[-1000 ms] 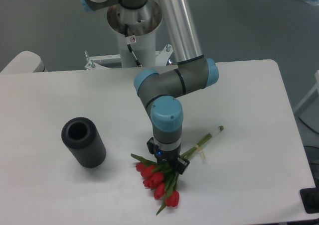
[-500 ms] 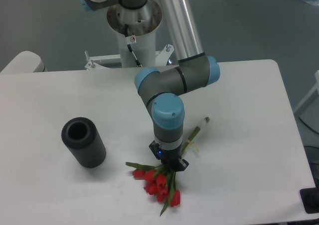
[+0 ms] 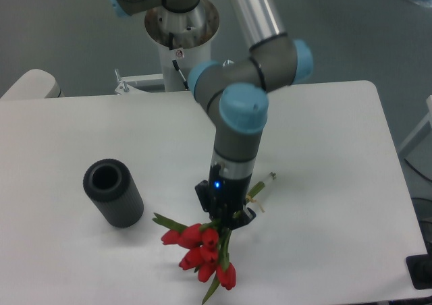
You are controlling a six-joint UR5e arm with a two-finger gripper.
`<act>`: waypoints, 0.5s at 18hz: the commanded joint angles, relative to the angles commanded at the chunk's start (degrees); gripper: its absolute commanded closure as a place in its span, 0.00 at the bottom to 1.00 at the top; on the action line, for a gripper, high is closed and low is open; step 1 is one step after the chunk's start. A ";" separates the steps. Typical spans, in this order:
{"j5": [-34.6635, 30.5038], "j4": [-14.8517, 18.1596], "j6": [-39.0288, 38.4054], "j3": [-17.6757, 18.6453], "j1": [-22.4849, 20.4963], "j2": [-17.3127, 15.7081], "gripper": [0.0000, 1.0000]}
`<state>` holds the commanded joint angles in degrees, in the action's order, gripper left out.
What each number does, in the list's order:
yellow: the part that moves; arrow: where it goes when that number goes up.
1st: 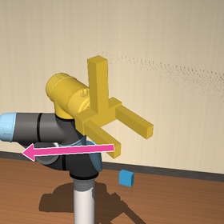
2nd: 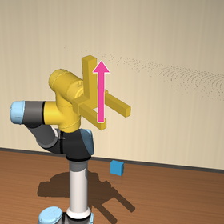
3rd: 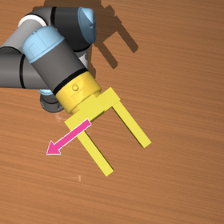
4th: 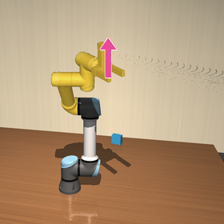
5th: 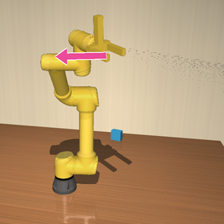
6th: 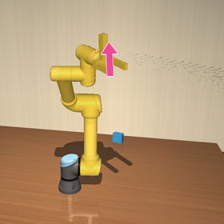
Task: Pick up the flowers from the table
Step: 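Lift the grasped tulip bouquet up off the table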
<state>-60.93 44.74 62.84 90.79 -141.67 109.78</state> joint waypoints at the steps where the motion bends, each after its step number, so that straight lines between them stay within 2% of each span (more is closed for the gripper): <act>1: 2.29 0.00 0.00 -0.18 -0.35 -0.53 0.83; 2: 4.48 -0.09 -0.09 -0.18 -0.62 -1.14 0.83; 3: 10.34 -0.09 -0.78 -0.53 -2.54 -1.85 0.83; 5: 15.91 0.00 -1.14 -0.88 -5.18 -1.94 0.83; 9: 19.44 0.09 -1.85 -0.62 -7.03 -3.17 0.83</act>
<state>-41.49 44.82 61.00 90.17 -148.71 106.61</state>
